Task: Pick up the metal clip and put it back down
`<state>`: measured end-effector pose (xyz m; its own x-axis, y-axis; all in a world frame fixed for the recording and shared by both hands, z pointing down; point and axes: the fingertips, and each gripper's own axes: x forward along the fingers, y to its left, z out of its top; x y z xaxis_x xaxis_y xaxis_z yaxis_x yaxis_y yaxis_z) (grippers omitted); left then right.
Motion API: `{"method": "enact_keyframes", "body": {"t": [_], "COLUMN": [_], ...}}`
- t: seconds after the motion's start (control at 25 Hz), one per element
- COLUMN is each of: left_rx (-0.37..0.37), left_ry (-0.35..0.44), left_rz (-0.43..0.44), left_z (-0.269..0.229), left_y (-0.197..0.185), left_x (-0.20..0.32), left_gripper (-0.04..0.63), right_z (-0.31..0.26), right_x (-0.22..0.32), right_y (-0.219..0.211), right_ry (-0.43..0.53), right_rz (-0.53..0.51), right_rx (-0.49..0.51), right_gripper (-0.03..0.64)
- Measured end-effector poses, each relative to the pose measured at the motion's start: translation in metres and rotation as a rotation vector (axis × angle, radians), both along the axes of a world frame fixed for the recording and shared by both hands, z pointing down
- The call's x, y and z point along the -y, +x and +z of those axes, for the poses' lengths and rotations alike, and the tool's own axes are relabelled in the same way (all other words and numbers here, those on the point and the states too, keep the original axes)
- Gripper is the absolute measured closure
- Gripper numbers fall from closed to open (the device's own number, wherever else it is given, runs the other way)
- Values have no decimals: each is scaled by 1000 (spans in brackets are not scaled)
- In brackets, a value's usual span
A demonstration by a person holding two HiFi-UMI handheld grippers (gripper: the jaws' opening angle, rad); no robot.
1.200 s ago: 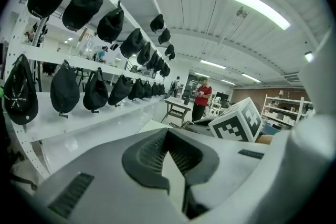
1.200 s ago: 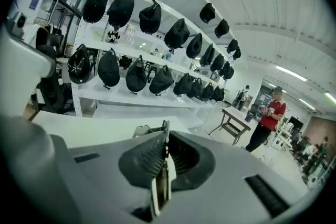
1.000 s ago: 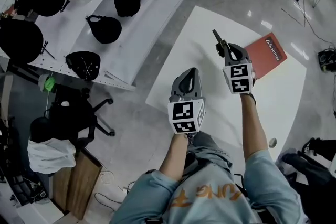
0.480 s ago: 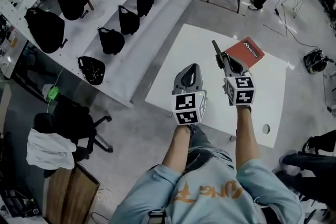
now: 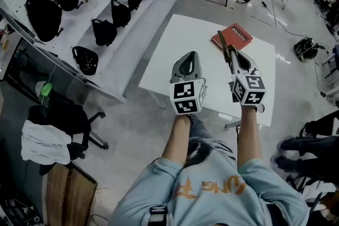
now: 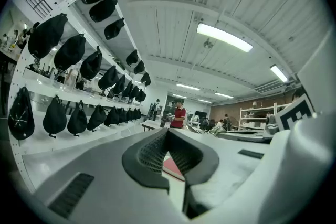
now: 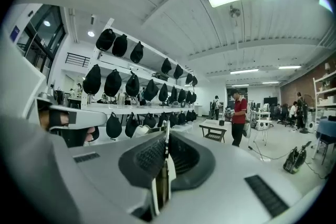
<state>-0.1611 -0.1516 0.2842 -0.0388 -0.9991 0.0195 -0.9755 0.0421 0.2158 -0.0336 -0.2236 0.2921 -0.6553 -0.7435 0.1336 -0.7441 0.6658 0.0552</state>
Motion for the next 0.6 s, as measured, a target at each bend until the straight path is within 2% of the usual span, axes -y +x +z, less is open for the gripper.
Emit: {"method": "enact_keyframes", "body": {"t": [0.36,0.6], "left_rx": [-19,-34], "left_ry": [-4,-71], "left_rz": [85,207], "left_z": [5,32], "left_y": [33,84], "left_x": [-1,20], "left_gripper": [586,586], "right_z": [11,24], "right_x": [-19,-17], "right_y": [59,112], "right_ry": [-14,-45], "right_rz": [97,212], "right_rx": [3,-1], "right_gripper": [588,588]}}
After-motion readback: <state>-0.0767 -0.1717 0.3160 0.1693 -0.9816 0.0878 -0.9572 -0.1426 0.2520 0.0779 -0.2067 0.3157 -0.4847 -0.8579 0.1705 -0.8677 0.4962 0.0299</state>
